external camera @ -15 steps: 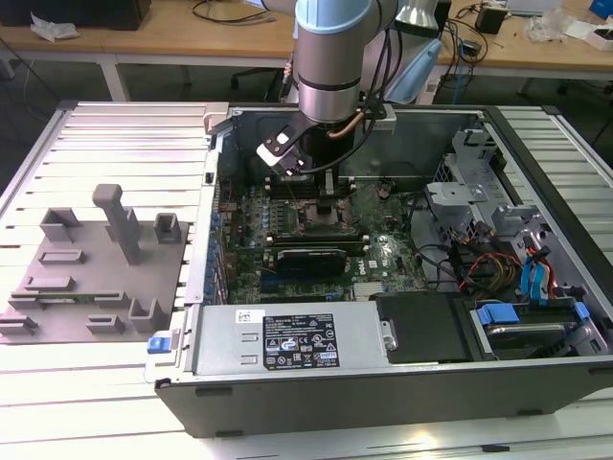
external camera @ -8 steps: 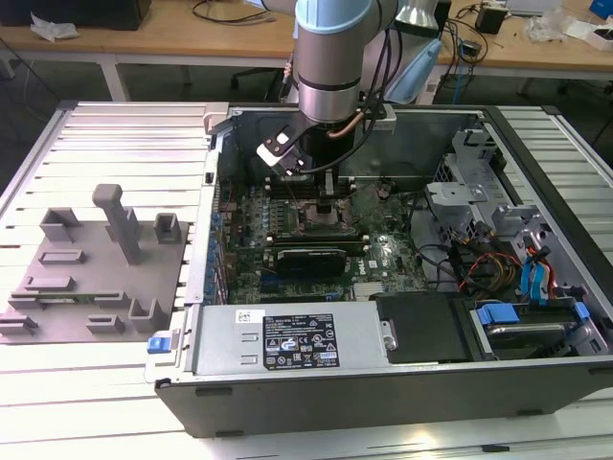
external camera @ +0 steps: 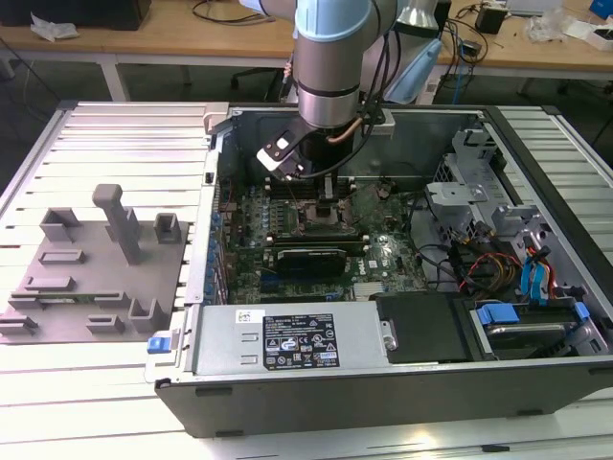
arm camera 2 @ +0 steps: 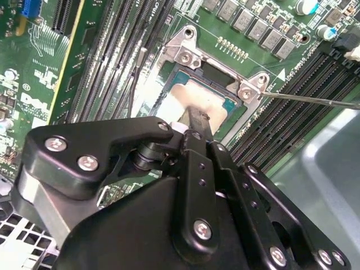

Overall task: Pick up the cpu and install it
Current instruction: 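Place the cpu into insertion slot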

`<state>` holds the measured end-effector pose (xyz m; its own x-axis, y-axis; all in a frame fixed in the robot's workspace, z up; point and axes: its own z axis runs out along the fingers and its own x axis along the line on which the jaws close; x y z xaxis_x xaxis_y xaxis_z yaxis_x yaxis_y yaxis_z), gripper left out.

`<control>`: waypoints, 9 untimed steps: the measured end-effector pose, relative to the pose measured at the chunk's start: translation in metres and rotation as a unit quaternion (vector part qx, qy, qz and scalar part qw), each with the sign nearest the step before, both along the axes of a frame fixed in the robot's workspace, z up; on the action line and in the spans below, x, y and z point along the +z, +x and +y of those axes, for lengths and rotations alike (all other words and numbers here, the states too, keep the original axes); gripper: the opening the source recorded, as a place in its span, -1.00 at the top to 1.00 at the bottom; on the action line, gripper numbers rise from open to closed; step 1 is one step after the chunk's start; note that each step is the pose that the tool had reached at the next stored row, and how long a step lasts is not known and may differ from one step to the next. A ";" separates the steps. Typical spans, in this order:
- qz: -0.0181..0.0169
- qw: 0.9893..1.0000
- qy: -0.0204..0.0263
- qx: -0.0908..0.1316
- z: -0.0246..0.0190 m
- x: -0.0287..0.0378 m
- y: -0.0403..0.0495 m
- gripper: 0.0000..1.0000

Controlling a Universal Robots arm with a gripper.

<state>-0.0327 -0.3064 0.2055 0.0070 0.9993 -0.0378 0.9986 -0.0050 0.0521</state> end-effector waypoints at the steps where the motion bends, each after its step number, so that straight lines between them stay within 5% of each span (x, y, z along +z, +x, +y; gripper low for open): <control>1: 0.000 1.000 0.001 0.000 0.0000 -0.0006 0.0000 0.79; 3: 0.000 1.000 0.007 0.000 -0.0001 -0.0012 0.0000 0.79; 9: 0.000 1.000 0.007 0.000 0.0000 -0.0024 0.0000 0.79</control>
